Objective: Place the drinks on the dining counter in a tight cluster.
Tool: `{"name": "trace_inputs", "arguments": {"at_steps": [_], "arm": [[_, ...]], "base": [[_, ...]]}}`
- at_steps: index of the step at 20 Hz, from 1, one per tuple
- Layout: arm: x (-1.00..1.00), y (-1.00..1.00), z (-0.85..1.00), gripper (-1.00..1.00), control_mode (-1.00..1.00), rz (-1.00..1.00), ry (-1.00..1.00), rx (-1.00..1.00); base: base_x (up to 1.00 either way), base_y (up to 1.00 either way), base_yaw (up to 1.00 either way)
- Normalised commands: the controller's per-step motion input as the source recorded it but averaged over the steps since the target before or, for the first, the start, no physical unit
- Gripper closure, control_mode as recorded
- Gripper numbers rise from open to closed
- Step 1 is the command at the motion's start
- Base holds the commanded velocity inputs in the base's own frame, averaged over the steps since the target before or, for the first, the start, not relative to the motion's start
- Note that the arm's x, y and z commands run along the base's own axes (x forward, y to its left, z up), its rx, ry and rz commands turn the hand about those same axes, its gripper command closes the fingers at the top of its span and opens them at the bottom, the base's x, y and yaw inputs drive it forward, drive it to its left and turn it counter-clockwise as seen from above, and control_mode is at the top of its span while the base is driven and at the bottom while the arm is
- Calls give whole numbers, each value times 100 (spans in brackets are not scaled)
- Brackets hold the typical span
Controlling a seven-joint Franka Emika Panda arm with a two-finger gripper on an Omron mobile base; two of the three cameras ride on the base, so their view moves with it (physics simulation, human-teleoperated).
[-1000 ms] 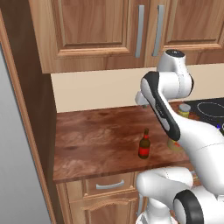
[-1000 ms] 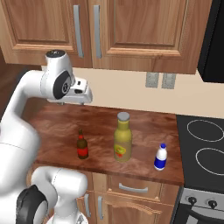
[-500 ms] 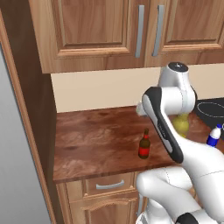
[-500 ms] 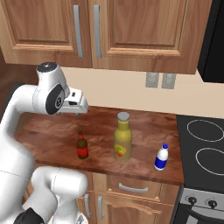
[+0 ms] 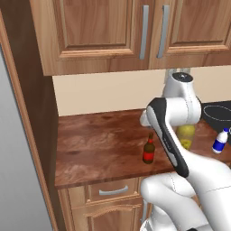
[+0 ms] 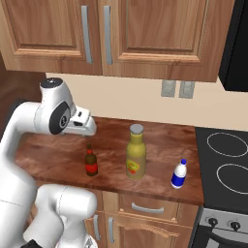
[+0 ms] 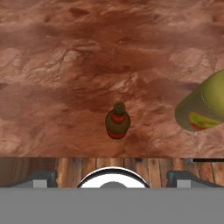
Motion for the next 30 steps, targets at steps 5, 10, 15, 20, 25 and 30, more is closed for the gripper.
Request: {"name": "trace_inputs", "arguments": {"at_steps": [5,10,15,20,25,30], "arm": [[-15,-8,-21,-100,-100,0,1,8],[-1,-4,-30,-100,-100,0,-5,1],[0,-1,-30,-100,-100,0,-18,0],[0,-1,-26,-100,-100,0,-21,0],[12,-7,-17,-100,-100,0,-1,3],[19,-7,-5,-100,-100,-1,5,7]], "base": [[0,0,0],[0,0,0],[0,0,0],[0,0,0],[0,0,0],[0,0,0]]}}
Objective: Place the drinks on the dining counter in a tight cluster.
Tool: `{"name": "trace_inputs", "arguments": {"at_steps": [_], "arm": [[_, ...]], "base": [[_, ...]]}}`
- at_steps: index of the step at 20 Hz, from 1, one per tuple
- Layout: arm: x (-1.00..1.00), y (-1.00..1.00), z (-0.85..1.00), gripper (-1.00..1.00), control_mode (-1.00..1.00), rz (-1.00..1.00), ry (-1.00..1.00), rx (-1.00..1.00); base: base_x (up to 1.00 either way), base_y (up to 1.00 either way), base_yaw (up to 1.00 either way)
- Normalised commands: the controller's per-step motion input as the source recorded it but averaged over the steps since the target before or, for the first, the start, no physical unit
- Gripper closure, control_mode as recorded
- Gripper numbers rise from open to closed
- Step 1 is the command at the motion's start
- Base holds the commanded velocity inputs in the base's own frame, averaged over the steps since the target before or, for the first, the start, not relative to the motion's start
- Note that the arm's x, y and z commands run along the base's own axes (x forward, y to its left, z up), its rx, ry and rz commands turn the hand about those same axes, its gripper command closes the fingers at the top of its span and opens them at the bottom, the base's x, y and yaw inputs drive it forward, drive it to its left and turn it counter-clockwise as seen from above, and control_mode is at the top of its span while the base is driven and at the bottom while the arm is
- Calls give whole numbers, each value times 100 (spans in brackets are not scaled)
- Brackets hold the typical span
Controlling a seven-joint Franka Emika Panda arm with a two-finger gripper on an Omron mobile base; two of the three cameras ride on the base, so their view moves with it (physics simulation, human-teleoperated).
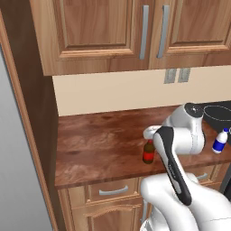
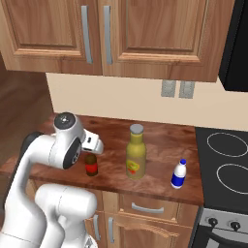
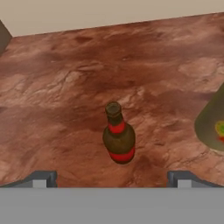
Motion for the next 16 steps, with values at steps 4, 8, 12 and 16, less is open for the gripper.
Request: {"name": "trace_inputs", "arguments": {"at_steps": [4,8,12,16], "arm": [[9,-1,-3,-100,-100,0,5,6],[7,0,-12,-100,-100,0,2,2],[14,0,-21,-100,-100,0,0,0],[17,0,-25,-100,-100,0,0,0]], "base": [[0,0,0],[0,0,0],[0,0,0],[0,0,0]]}}
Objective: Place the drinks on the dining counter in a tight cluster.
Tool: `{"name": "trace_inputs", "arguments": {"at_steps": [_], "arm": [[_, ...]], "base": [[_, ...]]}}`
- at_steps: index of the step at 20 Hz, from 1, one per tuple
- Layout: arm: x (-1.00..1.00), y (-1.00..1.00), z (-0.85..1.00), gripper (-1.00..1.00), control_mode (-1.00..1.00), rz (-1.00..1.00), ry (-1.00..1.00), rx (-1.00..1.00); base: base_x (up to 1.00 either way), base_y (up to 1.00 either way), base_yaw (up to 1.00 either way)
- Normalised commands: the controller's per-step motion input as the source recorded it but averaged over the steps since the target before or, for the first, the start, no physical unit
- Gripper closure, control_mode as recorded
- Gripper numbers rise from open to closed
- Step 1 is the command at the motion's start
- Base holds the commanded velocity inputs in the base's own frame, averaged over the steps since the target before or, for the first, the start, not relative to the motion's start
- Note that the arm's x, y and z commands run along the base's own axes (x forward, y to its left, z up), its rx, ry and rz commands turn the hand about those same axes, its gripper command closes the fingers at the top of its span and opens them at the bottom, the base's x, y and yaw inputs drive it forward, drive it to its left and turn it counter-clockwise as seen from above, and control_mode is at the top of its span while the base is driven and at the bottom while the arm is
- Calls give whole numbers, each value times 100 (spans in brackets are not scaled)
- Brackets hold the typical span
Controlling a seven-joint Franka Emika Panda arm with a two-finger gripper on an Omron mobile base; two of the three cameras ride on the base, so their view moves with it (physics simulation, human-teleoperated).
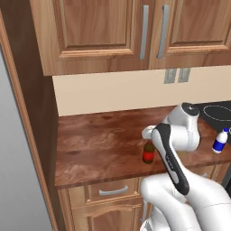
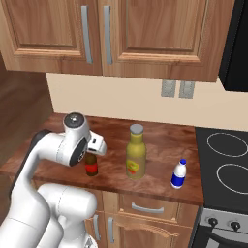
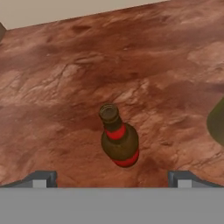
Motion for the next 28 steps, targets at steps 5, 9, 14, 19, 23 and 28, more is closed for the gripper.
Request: {"name": "trace_inputs", "arguments": {"at_steps": [5,9,14,19,23,28], "arm": [[19,0,-27,-100,-100,0,0,-3],[17,0,-15,-100,-100,0,0,0],[14,1,-10,-100,-100,0,0,0],[13,0,-10,-100,-100,0,0,0],[11,0,-12,-100,-100,0,0,0],[9,0,-12,-100,-100,0,0,0]], "base": [[0,0,0],[0,0,0],[0,0,0],[0,0,0],[0,0,0],[0,0,0]]}}
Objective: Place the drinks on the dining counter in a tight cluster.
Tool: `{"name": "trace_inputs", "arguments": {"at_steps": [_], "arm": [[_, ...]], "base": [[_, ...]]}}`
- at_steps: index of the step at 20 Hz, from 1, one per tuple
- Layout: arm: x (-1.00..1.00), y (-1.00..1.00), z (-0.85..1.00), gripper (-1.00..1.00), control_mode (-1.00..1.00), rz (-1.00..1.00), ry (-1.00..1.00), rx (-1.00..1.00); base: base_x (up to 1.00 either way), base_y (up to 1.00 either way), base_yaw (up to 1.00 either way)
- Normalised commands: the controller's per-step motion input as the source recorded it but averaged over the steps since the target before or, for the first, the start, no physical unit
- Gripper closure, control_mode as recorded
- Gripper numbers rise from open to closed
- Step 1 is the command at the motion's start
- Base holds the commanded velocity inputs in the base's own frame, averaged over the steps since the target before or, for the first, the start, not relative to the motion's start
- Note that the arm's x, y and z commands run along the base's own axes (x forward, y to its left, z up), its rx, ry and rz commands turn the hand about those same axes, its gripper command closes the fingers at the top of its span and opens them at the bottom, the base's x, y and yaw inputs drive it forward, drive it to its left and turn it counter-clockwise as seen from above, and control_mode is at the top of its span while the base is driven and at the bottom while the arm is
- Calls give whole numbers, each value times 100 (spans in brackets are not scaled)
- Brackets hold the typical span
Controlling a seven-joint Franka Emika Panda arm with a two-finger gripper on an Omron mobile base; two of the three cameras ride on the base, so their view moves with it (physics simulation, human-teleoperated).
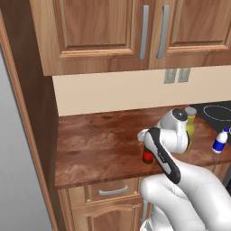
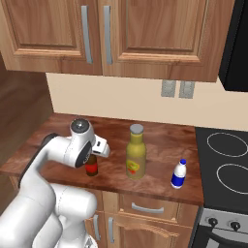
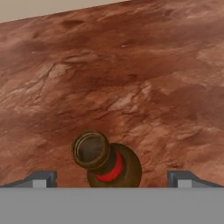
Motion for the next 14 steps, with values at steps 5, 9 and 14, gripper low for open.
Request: {"name": "trace_inputs", "arguments": {"at_steps": [5,9,14], "arm": [[7,0,-11,-100,-100,0,0,0],[4,2,-11,-100,-100,0,0,0],[2,4,-11,-100,-100,0,0,0]], "base": [[0,0,0],[0,0,0],[0,0,0]]}}
